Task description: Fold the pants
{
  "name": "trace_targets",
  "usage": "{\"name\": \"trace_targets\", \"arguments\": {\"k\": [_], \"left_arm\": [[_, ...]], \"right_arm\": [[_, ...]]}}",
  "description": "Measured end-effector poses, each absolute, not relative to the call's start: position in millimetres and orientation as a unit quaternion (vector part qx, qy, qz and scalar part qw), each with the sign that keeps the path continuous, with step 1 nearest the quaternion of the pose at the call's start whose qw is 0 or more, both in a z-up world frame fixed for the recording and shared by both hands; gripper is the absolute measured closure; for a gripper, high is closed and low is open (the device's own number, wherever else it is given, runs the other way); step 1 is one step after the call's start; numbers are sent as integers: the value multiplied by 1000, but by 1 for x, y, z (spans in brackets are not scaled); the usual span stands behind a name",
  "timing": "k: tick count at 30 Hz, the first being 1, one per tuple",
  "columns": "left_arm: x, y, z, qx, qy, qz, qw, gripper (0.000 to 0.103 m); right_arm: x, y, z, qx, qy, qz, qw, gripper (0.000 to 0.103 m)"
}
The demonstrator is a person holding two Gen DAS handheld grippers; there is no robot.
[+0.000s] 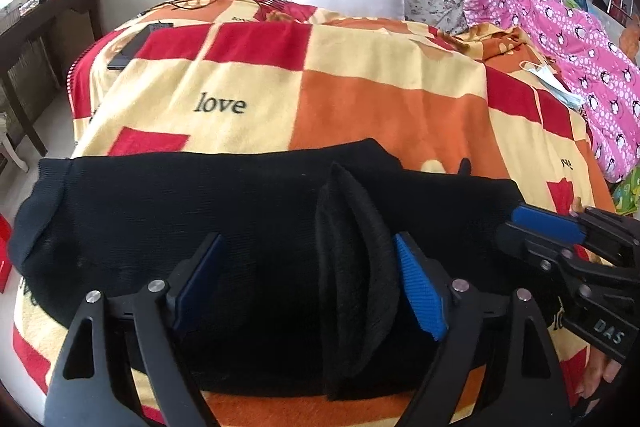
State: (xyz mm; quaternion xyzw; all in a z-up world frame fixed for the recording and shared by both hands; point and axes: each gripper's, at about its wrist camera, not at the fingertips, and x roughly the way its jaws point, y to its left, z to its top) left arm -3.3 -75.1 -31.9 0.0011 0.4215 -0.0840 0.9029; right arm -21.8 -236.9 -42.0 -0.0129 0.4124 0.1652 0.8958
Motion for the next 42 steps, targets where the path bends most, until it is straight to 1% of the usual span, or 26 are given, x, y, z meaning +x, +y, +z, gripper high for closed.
{"name": "trace_targets", "arguments": {"k": [6,8,12,13,14,22,25,30,32,38,42], "left_arm": [[-8,-63,-29,-9,419,-80,904,18],[-10,-58,-27,-13,418,-78,905,18],[-14,-41,-22,-32,415,-74,906,18],[-15,-37,-21,-36,414,-71,907,18],[-16,-31,-20,-40,414,-66,907,18],[-25,26,-16,-78,410,-22,909,18],[-27,47,-18,-94,412,-6,906,18],[-35,72,-21,-124,413,-1,902,18],[-41,86,-23,-143,413,7,900,18],[-48,118,-36,-179,429,37,884,17],[-52,124,-41,-187,429,51,882,17]], "right_arm": [[-26,-230,-58,-28,427,163,889,69],[-25,-227,-55,-28,430,163,887,62],[-19,-210,-41,-38,422,182,887,56],[-17,-204,-37,-41,419,189,887,51],[-14,-196,-34,-42,416,198,887,49],[27,-143,-38,-28,422,267,866,48],[36,-120,-39,-44,426,277,860,40],[45,-84,-38,-60,427,310,847,38],[49,-69,-38,-69,427,322,842,35],[61,-34,-40,-84,428,347,831,35],[73,-14,-43,-85,429,360,824,34]]}}
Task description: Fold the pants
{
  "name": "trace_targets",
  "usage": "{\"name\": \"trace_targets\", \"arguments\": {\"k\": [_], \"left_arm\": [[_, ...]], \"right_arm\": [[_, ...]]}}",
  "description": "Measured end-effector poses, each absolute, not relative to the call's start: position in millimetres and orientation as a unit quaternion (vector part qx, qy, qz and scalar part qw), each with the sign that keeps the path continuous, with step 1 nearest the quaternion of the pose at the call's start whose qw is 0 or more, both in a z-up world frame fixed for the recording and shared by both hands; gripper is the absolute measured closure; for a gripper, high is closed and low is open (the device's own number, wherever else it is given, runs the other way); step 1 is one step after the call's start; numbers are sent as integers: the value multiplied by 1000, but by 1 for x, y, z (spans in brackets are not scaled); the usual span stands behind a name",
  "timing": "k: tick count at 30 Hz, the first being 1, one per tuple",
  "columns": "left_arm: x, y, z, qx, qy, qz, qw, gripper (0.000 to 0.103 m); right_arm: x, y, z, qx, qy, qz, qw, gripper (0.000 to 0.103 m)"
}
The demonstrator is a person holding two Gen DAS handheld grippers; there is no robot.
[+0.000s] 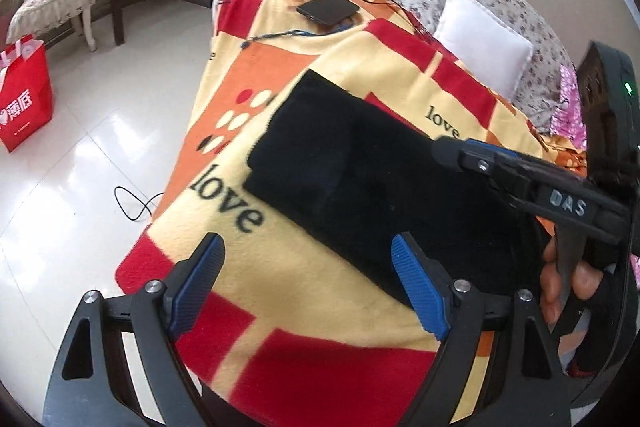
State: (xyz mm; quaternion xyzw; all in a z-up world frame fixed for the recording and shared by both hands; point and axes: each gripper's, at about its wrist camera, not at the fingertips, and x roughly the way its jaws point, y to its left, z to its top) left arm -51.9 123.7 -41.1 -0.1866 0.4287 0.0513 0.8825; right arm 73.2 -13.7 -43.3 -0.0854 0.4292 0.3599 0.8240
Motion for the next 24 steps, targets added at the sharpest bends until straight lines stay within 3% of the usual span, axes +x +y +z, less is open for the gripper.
{"name": "trace_targets", "arguments": {"k": [20,24], "left_arm": [[-36,120,-53,-207,423,49,881,16],[-32,119,-54,-203,421,50,883,16]], "right_arm": [[112,59,-71,-87,453,410,787,30],[118,57,-80,-58,461,414,783,35]]}}
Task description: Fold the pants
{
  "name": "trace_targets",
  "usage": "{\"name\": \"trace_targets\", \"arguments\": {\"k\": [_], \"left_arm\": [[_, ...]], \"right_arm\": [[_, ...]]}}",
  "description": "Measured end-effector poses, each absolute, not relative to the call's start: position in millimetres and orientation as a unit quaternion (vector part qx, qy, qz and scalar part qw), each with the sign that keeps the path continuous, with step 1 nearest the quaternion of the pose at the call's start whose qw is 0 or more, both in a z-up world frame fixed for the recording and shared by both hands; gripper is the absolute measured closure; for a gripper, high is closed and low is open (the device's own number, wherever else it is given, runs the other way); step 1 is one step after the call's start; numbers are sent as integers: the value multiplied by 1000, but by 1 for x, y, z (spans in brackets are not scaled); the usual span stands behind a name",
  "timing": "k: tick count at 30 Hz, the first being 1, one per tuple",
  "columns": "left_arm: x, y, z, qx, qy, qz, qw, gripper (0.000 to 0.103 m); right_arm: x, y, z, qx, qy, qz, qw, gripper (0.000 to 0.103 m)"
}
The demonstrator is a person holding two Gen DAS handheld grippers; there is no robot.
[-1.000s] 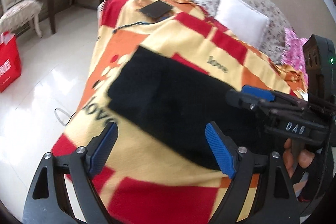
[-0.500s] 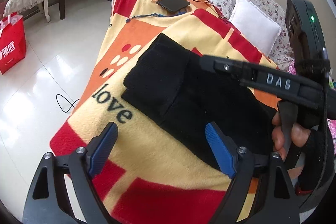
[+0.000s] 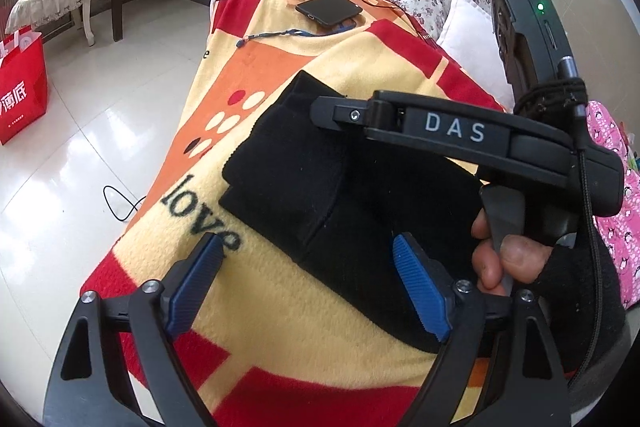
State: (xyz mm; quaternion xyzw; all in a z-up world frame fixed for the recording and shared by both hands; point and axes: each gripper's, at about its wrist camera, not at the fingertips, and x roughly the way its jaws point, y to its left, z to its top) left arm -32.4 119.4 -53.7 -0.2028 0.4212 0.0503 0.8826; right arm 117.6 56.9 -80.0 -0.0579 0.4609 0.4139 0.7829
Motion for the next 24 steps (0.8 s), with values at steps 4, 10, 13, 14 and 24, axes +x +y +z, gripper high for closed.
{"name": "trace_targets", "arguments": {"k": [4,10,13,14,24], "left_arm": [[-31,119,-54,-202,422,52,882,16],[-31,120,-54,-205,421,53,882,16],[-31,120,-54,-206,421,54,882,16],[-31,120,-54,-206,420,55,882,16],[-33,127,-54,-240,404,35,882,57]], "right_arm": [[119,56,-80,-57,461,413,783,36],[113,63,-75,-83,451,411,788,37],[108,66,-74,-100,447,406,791,47],[108,66,-74,-99,447,405,791,47],[101,59,-68,-83,433,415,796,81]]}}
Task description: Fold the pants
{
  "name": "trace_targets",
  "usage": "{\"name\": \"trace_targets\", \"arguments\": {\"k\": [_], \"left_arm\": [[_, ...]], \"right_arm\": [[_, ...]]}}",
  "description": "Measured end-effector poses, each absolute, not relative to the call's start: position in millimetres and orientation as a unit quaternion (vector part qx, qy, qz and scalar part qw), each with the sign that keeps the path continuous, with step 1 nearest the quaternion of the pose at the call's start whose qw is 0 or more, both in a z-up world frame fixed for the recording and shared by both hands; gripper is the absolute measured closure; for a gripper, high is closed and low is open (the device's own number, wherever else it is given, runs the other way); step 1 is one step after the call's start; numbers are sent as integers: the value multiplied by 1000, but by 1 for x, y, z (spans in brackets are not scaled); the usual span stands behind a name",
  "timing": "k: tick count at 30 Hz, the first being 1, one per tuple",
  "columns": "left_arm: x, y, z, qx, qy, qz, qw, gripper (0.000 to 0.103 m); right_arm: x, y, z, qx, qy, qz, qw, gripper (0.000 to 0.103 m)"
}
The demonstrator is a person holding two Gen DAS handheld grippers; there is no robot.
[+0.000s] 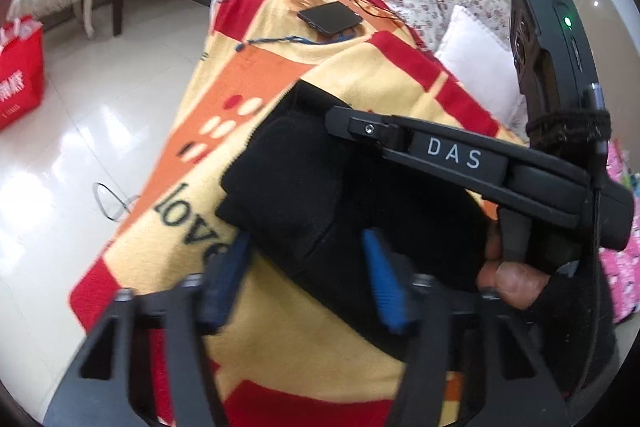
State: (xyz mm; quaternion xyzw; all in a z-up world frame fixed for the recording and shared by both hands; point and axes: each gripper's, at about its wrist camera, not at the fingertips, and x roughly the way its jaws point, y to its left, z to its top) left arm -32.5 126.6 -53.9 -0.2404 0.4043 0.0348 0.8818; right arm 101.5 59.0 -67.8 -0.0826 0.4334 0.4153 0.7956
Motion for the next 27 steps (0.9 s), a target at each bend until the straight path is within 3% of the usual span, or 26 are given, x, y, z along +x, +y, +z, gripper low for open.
{"name": "trace_targets", "arguments": {"k": [2,5,11,27], "left_arm": [[-34,125,-51,-240,397,30,885,70],[-40,121,-42,-229,377,25,897,78],[-51,110,-19,-199,336,7,921,82],[-63,68,10,-132,310,-34,941,83]], "right_arm": [[100,55,-64,-69,430,420,796,83],[102,43,-57,-33,428,432,793,85],[105,16,-38,33,417,447,791,87],[87,-41,-10,69,387,433,811,87]]}}
